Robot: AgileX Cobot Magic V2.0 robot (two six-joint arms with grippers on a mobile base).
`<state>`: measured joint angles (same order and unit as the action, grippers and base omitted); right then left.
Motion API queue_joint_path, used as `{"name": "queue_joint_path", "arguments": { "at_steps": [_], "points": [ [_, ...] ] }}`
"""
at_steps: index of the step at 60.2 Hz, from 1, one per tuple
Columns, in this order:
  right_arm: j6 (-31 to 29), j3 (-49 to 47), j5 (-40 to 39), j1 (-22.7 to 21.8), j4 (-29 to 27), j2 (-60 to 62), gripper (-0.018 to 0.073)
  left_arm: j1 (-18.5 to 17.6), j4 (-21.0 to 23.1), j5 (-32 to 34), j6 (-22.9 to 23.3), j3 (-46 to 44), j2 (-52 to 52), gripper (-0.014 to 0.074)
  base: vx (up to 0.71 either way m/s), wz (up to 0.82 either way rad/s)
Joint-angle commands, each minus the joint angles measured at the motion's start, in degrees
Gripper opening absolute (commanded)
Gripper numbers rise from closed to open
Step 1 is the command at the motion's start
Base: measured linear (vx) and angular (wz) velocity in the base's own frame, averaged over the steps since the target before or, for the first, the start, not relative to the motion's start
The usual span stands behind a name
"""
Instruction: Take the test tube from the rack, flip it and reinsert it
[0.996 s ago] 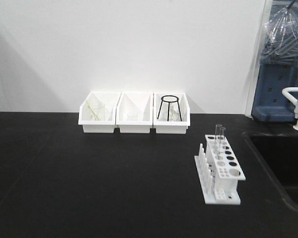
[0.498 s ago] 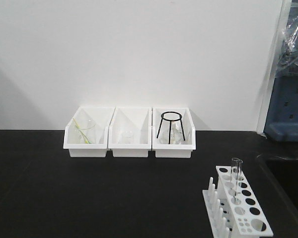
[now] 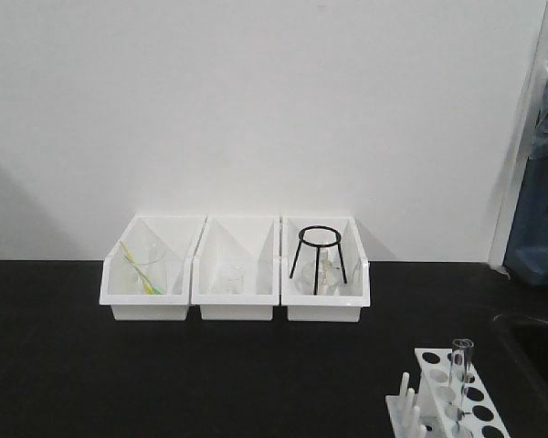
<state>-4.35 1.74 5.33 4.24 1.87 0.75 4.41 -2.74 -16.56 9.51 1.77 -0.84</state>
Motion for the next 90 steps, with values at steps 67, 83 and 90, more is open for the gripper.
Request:
{"name": "queue_joint_path", "arguments": {
  "at_steps": [67, 83, 90],
  "points": [
    [-0.2, -4.2, -17.4, -0.2, -1.4, -0.2, -0.0008, -0.4, 0.2, 5.0, 0.0, 0.1, -0.7, -0.0006, 0.01, 0.00],
    [-0.2, -23.5, -3.7, -0.2, -2.5, -11.6, -0.0008, -0.4, 0.2, 5.0, 0.0, 0.1, -0.7, -0.0006, 0.00, 0.00],
    [-0.4, -26.4, -5.3, -0.3, -2.5, -17.3, -0.0005, -0.4, 0.2, 5.0, 0.0, 0.1, -0.7, -0.0006, 0.00, 0.00]
  ]
}}
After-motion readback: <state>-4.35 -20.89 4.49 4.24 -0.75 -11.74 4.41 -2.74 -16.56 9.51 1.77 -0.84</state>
